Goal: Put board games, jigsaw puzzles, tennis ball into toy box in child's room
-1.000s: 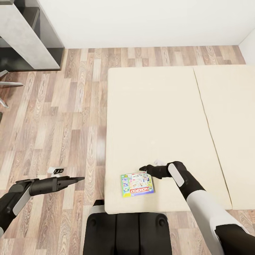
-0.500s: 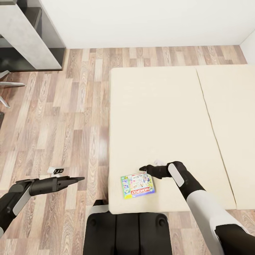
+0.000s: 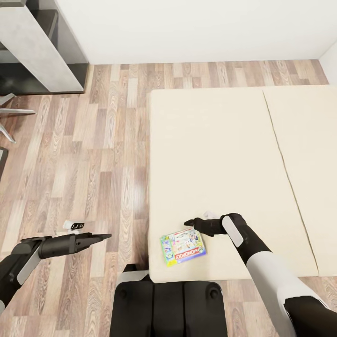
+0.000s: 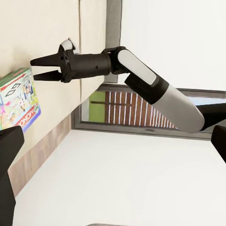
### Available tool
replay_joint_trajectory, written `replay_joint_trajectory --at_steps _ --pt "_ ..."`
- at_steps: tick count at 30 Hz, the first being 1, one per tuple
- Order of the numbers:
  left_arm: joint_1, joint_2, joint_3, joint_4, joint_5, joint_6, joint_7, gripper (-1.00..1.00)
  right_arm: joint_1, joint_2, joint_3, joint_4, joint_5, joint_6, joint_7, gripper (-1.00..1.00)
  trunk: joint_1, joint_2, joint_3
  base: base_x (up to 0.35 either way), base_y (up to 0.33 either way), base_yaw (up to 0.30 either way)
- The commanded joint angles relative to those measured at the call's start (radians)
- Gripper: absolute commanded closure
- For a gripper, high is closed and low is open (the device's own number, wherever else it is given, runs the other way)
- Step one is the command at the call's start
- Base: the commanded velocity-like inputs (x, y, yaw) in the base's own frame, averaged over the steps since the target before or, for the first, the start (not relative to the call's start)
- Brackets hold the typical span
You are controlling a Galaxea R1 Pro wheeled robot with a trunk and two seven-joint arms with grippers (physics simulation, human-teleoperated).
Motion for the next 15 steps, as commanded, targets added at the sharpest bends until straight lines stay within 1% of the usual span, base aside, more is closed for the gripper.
replay_joint_trajectory --at_steps 1,15 --pt "-0.001 0.001 -0.004 0.000 0.006 0.011 -0.002 -1.00 0.000 -0.001 0.002 -0.001 0.009 0.003 0.008 -1.00 0.001 -0.002 -0.001 0.000 0.104 0.000" --pt "-0.001 0.001 -0.004 0.000 0.006 0.011 -0.002 -1.00 0.000 -0.001 0.002 -0.001 0.009 0.003 0.008 -1.00 0.001 -0.002 -0.001 0.000 0.017 0.000"
